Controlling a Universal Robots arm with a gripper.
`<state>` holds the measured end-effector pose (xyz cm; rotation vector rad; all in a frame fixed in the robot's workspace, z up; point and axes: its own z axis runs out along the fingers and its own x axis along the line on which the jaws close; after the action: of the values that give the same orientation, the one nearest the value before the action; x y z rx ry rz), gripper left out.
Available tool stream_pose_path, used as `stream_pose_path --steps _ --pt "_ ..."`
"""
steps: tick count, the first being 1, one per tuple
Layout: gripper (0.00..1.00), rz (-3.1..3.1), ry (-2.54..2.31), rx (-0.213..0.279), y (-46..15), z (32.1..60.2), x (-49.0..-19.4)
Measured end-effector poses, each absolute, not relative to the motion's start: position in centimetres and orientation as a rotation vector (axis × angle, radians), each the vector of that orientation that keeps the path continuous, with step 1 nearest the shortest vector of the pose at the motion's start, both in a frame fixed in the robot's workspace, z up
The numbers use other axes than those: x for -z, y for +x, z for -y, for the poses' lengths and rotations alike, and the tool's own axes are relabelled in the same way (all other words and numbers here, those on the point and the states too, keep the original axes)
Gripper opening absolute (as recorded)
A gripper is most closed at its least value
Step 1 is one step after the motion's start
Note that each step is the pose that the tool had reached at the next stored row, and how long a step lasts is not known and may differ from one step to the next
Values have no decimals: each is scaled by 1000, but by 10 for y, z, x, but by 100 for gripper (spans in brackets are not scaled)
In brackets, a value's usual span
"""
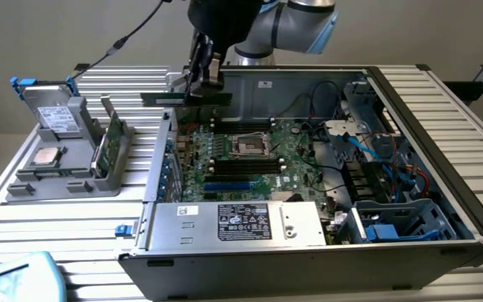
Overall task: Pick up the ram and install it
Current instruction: 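Pick up the ram and move it above insertion slot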
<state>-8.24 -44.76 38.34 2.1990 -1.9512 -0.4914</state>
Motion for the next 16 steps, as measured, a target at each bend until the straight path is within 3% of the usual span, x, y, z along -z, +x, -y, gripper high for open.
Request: stream_pose_path --steps 16 --pt "15 1947 2199 520 -12 448 -384"
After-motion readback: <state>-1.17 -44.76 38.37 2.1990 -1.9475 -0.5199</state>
